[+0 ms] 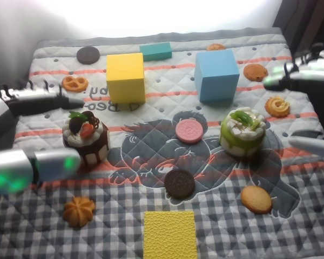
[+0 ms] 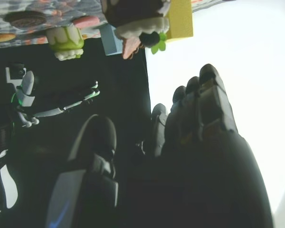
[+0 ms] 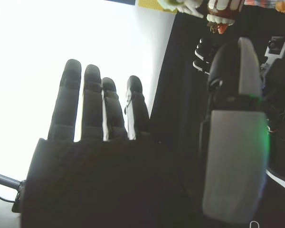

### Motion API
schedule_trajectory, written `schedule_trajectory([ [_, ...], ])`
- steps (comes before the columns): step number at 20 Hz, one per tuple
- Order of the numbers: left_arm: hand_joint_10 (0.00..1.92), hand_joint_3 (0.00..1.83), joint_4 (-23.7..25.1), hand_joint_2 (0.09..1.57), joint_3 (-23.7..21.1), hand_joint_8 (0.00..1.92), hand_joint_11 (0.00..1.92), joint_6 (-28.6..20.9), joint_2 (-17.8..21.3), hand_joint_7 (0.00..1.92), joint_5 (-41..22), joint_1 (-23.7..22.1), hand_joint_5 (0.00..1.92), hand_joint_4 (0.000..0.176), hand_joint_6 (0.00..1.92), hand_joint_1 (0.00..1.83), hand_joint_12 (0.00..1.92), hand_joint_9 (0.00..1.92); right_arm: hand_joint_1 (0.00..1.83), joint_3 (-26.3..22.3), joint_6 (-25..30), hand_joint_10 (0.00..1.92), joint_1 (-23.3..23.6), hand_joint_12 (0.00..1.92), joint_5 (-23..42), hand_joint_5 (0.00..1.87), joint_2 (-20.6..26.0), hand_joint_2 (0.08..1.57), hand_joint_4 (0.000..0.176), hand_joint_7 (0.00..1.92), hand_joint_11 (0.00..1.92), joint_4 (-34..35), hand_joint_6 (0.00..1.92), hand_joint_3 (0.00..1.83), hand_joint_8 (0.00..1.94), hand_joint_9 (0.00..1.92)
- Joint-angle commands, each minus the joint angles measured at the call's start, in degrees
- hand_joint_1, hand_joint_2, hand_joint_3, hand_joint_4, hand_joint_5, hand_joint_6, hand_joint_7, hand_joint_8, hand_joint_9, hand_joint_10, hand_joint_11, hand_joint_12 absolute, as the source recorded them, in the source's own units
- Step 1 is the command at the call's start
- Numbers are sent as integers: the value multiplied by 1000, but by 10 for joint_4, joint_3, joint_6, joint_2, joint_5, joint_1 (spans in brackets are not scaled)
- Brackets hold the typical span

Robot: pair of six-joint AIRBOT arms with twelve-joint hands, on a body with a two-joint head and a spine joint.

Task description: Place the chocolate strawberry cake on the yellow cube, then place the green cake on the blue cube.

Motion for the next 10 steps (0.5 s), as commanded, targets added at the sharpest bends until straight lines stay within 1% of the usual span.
schedule_trajectory([
  [1, 19, 2, 4, 1040, 2, 1, 0, -2, 4, 340, -68, -7, 520, 104, 2, 552, 790, 273, 767, 3, 2, 4, 6, 481, 67, 574, 1, 1154, 0, 536, 258, 11, 1, 2, 1, 484],
  [2, 9, 1, 4, 1044, 3, 1, 0, -2, 3, 344, -67, -8, 515, 105, 1, 538, 769, 277, 743, 3, 2, 3, 6, 478, 67, 576, 1, 1153, 0, 537, 263, 11, 1, 1, 0, 485],
  [3, 2, 0, 3, 1037, 5, 1, 0, -2, 2, 339, -66, -10, 493, 116, 0, 554, 693, 266, 767, 2, 2, 1, 5, 471, 67, 572, 1, 1152, 0, 530, 246, 11, 0, 0, 0, 472],
  [4, 6, 0, 1, 1022, 11, 4, 0, -2, 0, 346, -63, -14, 484, 104, 0, 583, 681, 276, 789, 2, 2, 8, 5, 476, 67, 580, 1, 1149, 0, 546, 266, 11, 3, 0, 6, 491],
  [5, 3, 0, -1, 1009, 20, 2, 0, -2, -6, 350, -56, -26, 472, 94, 2, 609, 592, 278, 778, 2, 2, 7, 5, 472, 65, 578, 1, 1149, 0, 542, 271, 11, 1, 0, 3, 495],
  [6, 5, 0, -1, 979, 29, 0, 0, -2, -13, 346, -43, -42, 435, 102, 5, 688, 352, 251, 775, 3, 2, 5, 5, 468, 65, 577, 0, 1149, 0, 537, 271, 11, 1, 0, 0, 493],
  [7, 3, 1, -1, 940, 38, 0, 0, -2, -19, 346, -31, -57, 423, 119, 1, 772, 413, 267, 749, 3, 2, 8, 5, 474, 65, 574, 0, 1147, 0, 533, 298, 11, 0, 0, 0, 506],
  [8, 4, 0, -1, 922, 49, 1, 0, 4, -28, 351, -14, -74, 422, 112, 1, 796, 473, 280, 746, 3, 2, 5, 4, 466, 65, 572, 0, 1152, 0, 532, 285, 11, 0, 1, 0, 500],
  [9, 5, 0, -1, 901, 56, 1, 0, 23, -36, 363, 6, -94, 384, 112, 0, 854, 634, 306, 758, 3, 2, 7, 4, 468, 65, 582, 0, 1154, 0, 548, 296, 11, 3, 2, 5, 511],
  [10, 0, 0, -3, 857, 62, 0, 0, 54, -46, 348, 30, -115, 342, 143, 0, 945, 690, 294, 761, 3, 2, 1, 4, 465, 65, 581, 0, 1160, 0, 541, 281, 11, 2, 3, 2, 497],
])
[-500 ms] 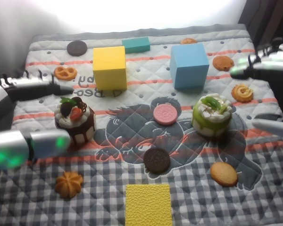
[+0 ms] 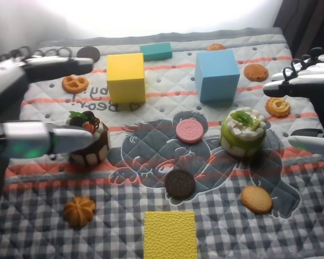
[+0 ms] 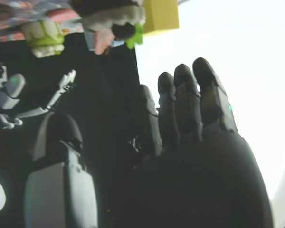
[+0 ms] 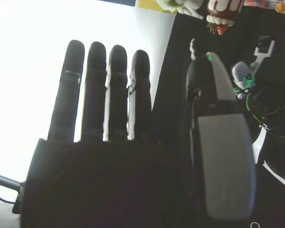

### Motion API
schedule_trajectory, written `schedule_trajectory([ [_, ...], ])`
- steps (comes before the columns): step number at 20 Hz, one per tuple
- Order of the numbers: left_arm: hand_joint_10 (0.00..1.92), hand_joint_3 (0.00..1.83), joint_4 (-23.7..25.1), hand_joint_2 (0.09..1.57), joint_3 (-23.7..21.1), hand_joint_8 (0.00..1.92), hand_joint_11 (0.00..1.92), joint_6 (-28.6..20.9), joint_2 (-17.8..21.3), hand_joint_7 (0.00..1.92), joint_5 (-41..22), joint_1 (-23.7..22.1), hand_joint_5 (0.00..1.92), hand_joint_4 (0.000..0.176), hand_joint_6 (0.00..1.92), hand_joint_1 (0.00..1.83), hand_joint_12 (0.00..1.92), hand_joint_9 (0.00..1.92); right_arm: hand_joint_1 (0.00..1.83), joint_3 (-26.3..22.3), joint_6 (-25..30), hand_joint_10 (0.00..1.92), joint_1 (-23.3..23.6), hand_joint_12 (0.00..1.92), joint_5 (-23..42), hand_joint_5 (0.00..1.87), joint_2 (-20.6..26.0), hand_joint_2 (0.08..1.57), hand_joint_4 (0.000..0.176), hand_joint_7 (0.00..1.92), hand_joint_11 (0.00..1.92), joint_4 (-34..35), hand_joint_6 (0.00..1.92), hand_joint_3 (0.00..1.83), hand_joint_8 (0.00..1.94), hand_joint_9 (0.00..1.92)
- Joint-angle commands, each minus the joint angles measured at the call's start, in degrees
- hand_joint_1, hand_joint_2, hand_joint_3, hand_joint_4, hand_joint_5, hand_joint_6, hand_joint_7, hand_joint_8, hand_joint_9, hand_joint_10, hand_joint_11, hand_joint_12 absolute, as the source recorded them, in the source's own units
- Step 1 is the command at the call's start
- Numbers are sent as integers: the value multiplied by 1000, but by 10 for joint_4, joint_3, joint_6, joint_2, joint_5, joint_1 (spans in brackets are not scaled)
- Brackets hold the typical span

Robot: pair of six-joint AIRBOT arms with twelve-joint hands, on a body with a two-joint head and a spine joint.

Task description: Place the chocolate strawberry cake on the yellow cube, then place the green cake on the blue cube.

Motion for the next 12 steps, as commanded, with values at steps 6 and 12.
schedule_trajectory([
  [6, 14, 0, -2, 776, 23, 5, 0, 43, -27, 415, 17, -31, 342, 143, 3, 962, 930, 396, 723, 3, 1, 11, 3, 497, 68, 601, 1, 1156, 0, 571, 295, 11, 5, 0, 8, 521],
  [12, 24, 0, -19, 791, 47, 14, 0, 52, -38, 504, 56, -42, 389, 116, 8, 945, 1179, 484, 633, 4, 1, 0, 1, 403, 68, 592, 1, 1153, 0, 564, 383, 11, 0, 0, 0, 548],
])
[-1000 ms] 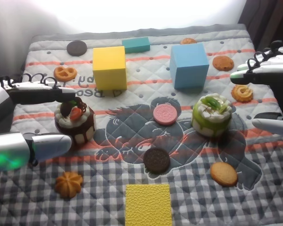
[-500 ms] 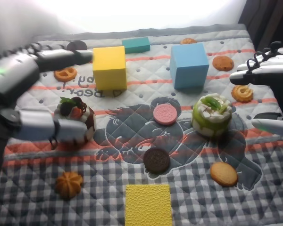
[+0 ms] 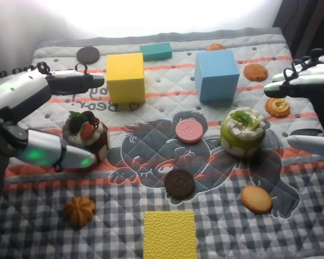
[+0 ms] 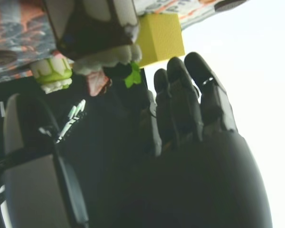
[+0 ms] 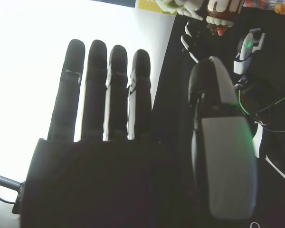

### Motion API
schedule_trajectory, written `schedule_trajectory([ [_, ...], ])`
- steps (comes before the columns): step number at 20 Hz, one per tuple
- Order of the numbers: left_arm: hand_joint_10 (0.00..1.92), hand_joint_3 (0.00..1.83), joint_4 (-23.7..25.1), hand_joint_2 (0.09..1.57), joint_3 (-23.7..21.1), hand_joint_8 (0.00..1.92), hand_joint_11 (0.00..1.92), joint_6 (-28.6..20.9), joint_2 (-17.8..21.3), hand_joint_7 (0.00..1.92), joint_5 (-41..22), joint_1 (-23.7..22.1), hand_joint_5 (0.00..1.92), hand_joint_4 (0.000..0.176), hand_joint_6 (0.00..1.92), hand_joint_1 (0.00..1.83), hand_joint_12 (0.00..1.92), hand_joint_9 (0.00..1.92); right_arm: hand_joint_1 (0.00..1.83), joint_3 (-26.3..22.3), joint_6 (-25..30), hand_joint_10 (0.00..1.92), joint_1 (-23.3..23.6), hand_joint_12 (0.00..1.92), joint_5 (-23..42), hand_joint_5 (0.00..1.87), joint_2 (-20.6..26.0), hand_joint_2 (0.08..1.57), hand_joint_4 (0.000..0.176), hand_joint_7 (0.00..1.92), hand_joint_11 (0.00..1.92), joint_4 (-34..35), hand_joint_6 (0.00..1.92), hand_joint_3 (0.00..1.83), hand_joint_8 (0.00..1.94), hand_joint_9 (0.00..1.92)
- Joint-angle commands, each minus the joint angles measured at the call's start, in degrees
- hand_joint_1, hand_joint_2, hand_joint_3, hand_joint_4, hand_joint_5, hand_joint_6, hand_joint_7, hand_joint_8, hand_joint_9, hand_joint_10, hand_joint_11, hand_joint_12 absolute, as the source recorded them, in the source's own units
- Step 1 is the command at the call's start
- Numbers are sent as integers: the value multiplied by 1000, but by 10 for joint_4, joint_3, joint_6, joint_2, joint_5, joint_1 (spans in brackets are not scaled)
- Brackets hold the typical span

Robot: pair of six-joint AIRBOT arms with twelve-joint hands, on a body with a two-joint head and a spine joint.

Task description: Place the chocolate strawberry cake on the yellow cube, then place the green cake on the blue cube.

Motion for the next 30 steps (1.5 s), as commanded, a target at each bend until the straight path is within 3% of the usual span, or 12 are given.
schedule_trajectory([
  [1, 26, 0, 1, 788, 3, 13, 0, 14, -3, 534, -52, -8, 409, 103, 7, 936, 1225, 512, 649, 2, 2, 0, 1, 350, 69, 603, 1, 1154, 0, 575, 409, 10, 0, 0, 0, 560],
  [4, 48, 2, -32, 805, 4, 18, 0, 109, -20, 677, -34, -18, 515, 77, 10, 932, 1151, 671, 686, 3, 2, 0, 1, 271, 69, 586, 1, 1169, 0, 565, 414, 9, 0, 0, 1, 545],
  [9, 65, 1, -37, 832, 17, 11, 159, 116, -32, 829, -23, -27, 648, 66, 4, 926, 1267, 809, 652, 3, 2, 1, 0, 256, 69, 592, 0, 1167, 0, 569, 432, 7, 1, 0, 0, 543],
  [13, 80, 5, -38, 896, 19, 21, 225, 116, -32, 944, -26, -28, 763, 0, 8, 1044, 1227, 873, 632, 3, 2, 0, -2, 247, 69, 591, 0, 1172, 0, 567, 435, 7, 0, 2, 0, 538],
  [15, 108, 5, -40, 998, 18, 26, 266, 116, -30, 1045, -28, -29, 905, 0, 9, 1109, 1379, 931, 625, 3, 2, 6, -3, 248, 69, 594, 0, 1176, 0, 575, 444, 7, 1, 3, 4, 550],
  [16, 122, 0, -41, 1052, 18, 750, 304, 116, -30, 1111, -30, -30, 1065, 0, 451, 1240, 1402, 962, 609, 3, 2, 7, -3, 249, 69, 593, 0, 1174, 0, 578, 454, 7, 1, 2, 4, 557],
  [18, 318, 0, -44, 1083, 18, 1114, 273, 116, -30, 1030, -36, -33, 1116, 0, 519, 1274, 1534, 981, 583, 3, 2, 8, -4, 245, 69, 594, 0, 1177, 0, 583, 462, 7, 1, 3, 4, 566],
  [21, 1176, 4, -46, 1101, 18, 1204, 372, 116, -30, 996, -46, -38, 1084, 0, 542, 1273, 1760, 792, 561, 2, 2, 6, -4, 235, 69, 595, -1, 1184, 2, 586, 476, 7, 0, 3, 2, 577],
  [25, 1013, 0, -31, 1105, 20, 1213, 335, 114, -32, 986, -52, -70, 1073, 0, 571, 1271, 1678, 807, 554, 3, 2, 3, -4, 227, 69, 598, -2, 1200, 0, 589, 478, 8, 1, 6, 2, 578],
  [28, 736, 0, -16, 1071, 35, 991, 584, 114, -49, 1095, -50, -115, 1089, 0, 604, 1274, 1512, 990, 553, 3, 2, 1, -4, 213, 69, 599, -3, 1205, 0, 590, 467, 8, 2, 3, 2, 565],
  [29, 1095, 0, -16, 1060, 48, 829, 719, 113, -58, 1126, -44, -133, 1133, 0, 414, 1374, 1428, 1024, 565, 3, 2, 0, -4, 208, 69, 597, -4, 1210, 0, 589, 459, 8, 0, 4, 1, 561],
  [30, 881, 4, -17, 1045, 60, 879, 749, 110, -68, 1155, -36, -147, 1168, 0, 419, 1308, 1461, 1058, 564, 4, 2, 3, -4, 209, 69, 599, -5, 1213, 0, 593, 464, 8, 1, 4, 2, 566],
])
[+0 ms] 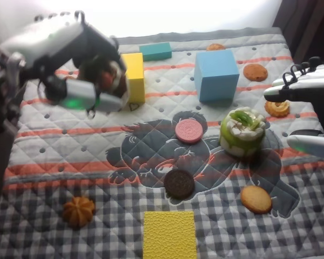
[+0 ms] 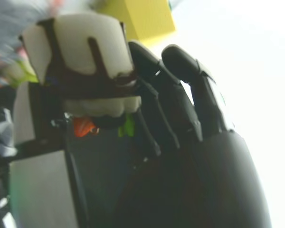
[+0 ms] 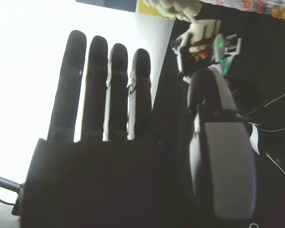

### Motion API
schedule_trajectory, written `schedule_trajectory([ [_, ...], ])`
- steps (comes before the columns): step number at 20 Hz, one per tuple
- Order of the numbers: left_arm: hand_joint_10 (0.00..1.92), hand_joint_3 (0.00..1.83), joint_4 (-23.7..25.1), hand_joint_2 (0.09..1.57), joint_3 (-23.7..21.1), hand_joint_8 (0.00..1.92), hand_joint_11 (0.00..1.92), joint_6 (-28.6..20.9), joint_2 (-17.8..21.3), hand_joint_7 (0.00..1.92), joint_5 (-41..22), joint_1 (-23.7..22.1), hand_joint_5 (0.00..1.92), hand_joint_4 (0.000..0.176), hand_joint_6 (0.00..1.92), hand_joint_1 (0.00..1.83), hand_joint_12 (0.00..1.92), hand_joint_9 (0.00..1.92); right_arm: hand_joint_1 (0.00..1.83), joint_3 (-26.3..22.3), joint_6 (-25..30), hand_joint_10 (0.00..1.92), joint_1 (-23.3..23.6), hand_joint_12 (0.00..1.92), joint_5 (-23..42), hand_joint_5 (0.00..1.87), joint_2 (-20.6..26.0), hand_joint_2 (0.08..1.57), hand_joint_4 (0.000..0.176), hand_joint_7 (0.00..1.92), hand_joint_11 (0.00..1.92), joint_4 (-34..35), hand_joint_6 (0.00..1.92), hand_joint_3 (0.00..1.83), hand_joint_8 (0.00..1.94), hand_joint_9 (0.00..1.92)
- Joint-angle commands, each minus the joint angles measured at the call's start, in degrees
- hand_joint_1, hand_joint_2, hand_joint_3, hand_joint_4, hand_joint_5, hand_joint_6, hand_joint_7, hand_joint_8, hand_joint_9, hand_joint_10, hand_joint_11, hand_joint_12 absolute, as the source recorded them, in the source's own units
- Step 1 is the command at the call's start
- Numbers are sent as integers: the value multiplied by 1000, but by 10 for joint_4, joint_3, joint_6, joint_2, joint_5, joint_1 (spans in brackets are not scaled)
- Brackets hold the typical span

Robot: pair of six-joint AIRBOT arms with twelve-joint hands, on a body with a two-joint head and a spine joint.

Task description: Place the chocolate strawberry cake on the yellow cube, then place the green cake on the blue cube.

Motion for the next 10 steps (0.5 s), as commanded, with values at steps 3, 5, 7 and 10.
schedule_trajectory([
  [3, 599, 2, -1, 1062, 34, 942, 854, -9, -20, 1125, -32, -40, 1102, 0, 573, 1279, 1405, 1178, 585, 3, 2, 6, 4, 206, 69, 610, -5, 1210, 0, 606, 472, 10, 5, 1, 6, 578],
  [5, 609, 0, -14, 1072, 68, 983, 891, -9, -43, 1099, -7, -63, 1082, 0, 616, 1272, 1406, 1180, 595, 4, 2, 5, 5, 207, 69, 606, -6, 1206, 0, 608, 481, 10, 1, 0, 4, 583],
  [7, 835, 0, -27, 1094, 107, 1115, 830, -9, -69, 1044, 25, -84, 1051, 0, 610, 1276, 1499, 1093, 606, 5, 2, 3, 6, 210, 69, 603, -7, 1208, 0, 605, 485, 9, 1, 0, 2, 585],
  [10, 791, 0, -49, 1099, 135, 1136, 783, -9, -90, 1033, 42, -91, 1044, 0, 616, 1274, 1437, 1077, 610, 7, 2, 1, 10, 208, 69, 601, -8, 1206, 0, 602, 479, 8, 0, 0, 0, 580],
])
